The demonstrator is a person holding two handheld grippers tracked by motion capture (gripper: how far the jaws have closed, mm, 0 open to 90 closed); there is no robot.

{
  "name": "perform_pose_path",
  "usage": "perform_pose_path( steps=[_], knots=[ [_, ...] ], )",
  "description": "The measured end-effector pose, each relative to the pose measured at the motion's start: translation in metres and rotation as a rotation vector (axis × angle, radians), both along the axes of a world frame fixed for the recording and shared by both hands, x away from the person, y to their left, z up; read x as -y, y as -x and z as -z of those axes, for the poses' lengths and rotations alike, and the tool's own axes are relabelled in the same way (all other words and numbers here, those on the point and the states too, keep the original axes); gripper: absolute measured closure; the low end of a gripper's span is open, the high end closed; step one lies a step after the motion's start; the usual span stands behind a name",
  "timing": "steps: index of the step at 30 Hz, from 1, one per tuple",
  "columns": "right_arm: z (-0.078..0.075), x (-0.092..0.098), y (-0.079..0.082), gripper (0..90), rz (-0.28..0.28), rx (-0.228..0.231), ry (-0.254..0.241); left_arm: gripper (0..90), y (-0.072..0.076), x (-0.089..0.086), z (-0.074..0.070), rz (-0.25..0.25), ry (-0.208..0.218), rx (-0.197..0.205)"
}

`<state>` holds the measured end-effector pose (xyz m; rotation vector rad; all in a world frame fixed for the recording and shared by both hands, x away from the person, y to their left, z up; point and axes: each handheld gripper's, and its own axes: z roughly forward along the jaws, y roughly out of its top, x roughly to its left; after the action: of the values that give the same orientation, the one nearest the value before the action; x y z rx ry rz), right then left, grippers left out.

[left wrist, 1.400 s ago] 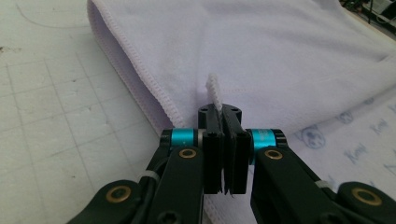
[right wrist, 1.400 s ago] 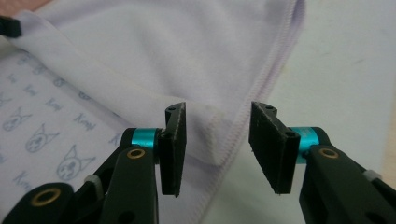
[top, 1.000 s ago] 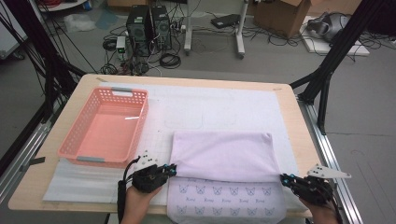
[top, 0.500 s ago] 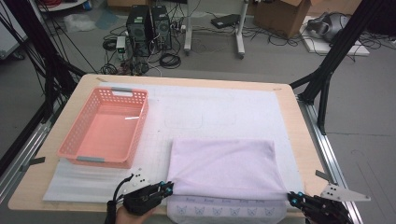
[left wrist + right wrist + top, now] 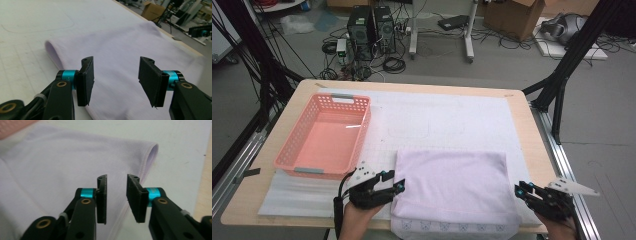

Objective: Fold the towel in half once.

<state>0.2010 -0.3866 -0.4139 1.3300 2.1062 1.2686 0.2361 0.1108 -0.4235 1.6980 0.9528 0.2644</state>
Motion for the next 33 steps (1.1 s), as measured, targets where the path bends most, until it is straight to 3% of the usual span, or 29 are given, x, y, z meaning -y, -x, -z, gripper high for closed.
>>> perform_pose_path(
  steps=[3,6,12,14,16,18,20,22,25,29,33],
  knots=[
    [0.01,-0.01,-0.023,79.6,-0.005,-0.018,0.061,52.7,-0.014,-0.003,0.001,-0.022,0.01,-0.006],
    [0.014,-0.017,-0.043,83.7,0.01,-0.039,0.086,58.5,-0.024,-0.006,0.003,-0.019,0.002,-0.012],
    [0.025,-0.03,-0.079,82.4,0.023,-0.068,0.082,59.3,-0.044,-0.008,0.009,-0.017,-0.008,-0.049],
    [0.033,-0.036,-0.087,82.4,0.026,-0.081,0.125,59.3,-0.05,-0.007,0.012,-0.02,-0.022,-0.055],
    [0.034,-0.033,-0.091,82.8,0.048,-0.068,0.132,59.3,-0.057,-0.005,0.015,-0.036,-0.04,-0.066],
    [0.033,-0.026,-0.092,84.4,0.101,-0.054,0.187,59.2,-0.063,-0.004,0.017,-0.041,-0.056,-0.066],
    [0.034,-0.018,-0.091,85.5,0.132,-0.057,0.162,56.9,-0.069,-0.003,0.02,-0.061,-0.059,-0.061],
    [0.033,-0.016,-0.089,81.0,0.147,-0.057,0.16,52.2,-0.076,-0.002,0.025,-0.083,-0.083,-0.075],
    [0.03,-0.011,-0.086,72.7,0.132,-0.051,0.114,46.9,-0.088,0.001,0.028,-0.075,-0.141,-0.161],
    [0.029,-0.008,-0.084,58.8,0.117,-0.067,0.057,46.5,-0.095,0.01,0.029,-0.065,-0.135,-0.162],
    [0.032,-0.014,-0.084,50.6,0.085,-0.095,0.087,50.7,-0.094,0.017,0.03,-0.063,-0.195,-0.142]
  ],
)
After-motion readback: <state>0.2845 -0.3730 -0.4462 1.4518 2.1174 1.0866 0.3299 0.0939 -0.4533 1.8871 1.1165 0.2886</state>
